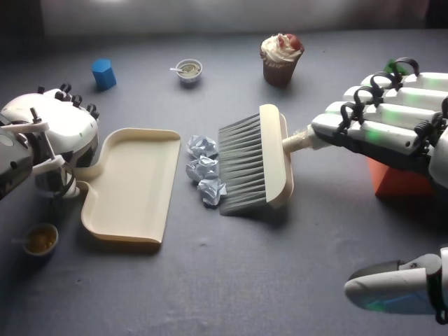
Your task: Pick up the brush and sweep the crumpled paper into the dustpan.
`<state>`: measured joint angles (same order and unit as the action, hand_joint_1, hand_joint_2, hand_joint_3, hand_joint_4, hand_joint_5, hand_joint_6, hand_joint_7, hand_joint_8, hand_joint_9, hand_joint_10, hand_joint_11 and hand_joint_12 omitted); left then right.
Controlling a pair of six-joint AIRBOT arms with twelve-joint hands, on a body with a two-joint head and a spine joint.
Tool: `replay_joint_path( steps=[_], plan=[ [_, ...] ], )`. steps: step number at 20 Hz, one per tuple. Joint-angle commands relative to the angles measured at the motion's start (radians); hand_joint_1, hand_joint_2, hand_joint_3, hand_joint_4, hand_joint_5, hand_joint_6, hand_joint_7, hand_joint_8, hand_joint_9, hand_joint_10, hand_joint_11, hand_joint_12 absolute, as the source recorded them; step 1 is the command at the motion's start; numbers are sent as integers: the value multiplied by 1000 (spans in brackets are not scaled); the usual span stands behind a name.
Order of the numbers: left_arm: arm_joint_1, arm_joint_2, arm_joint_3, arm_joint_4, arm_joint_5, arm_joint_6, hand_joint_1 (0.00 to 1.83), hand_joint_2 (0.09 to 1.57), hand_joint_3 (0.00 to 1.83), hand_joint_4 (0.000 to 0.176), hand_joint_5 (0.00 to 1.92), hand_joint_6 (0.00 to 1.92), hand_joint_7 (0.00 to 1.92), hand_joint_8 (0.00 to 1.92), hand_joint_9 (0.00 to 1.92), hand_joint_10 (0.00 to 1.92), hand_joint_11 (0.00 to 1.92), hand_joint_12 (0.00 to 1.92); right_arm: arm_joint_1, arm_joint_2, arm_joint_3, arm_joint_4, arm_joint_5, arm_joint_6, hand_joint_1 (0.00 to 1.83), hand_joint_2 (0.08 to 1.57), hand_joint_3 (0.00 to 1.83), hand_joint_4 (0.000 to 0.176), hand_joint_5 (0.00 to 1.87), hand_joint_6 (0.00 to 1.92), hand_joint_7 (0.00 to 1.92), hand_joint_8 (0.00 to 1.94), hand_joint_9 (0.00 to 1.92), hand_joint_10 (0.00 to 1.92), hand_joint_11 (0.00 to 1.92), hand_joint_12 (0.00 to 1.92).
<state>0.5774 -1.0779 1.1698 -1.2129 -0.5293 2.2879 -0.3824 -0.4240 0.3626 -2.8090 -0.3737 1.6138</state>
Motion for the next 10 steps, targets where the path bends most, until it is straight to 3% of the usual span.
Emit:
replay_joint_path(
  steps=[1,4,6,7,8,9,10],
  plan=[
    [1,-9,4,18,-32,6,1118,1101,0,0,1022,911,326,1,229,1,0,411,1,-6,2,-13,-135,-33,0,923,5,0,147,6,168,5,157,5,184,10],
    [-27,-8,-4,-17,-36,62,1120,1103,0,0,1014,922,324,0,233,1,0,443,-8,-54,27,79,-174,-227,0,922,4,0,145,3,167,2,160,4,194,13],
    [-22,-2,-8,-18,-53,62,1104,1108,1,0,1004,940,319,0,226,3,0,400,-20,-114,58,231,-258,-401,0,924,4,0,131,1,160,0,156,2,181,7],
    [-30,-13,1,-17,-43,62,1070,1114,1,30,987,969,311,1,220,2,0,394,-36,-137,67,285,-317,-474,0,943,11,0,135,4,168,4,165,5,182,6],
    [-38,-23,9,-15,-35,62,1070,1114,1,30,987,969,311,1,220,2,0,394,-55,-156,74,308,-384,-509,0,943,11,0,135,4,168,4,165,5,182,6],
    [-43,-25,9,-13,-38,62,1063,1116,1,47,983,975,308,1,219,1,0,392,-73,-195,87,318,-444,-541,0,947,12,0,136,4,170,5,167,5,182,6],
    [-48,-24,8,-9,-39,62,1063,1116,1,47,983,975,308,1,219,1,0,392,-84,-235,99,343,-504,-581,0,947,12,0,136,4,170,5,167,5,182,6]
  ],
)
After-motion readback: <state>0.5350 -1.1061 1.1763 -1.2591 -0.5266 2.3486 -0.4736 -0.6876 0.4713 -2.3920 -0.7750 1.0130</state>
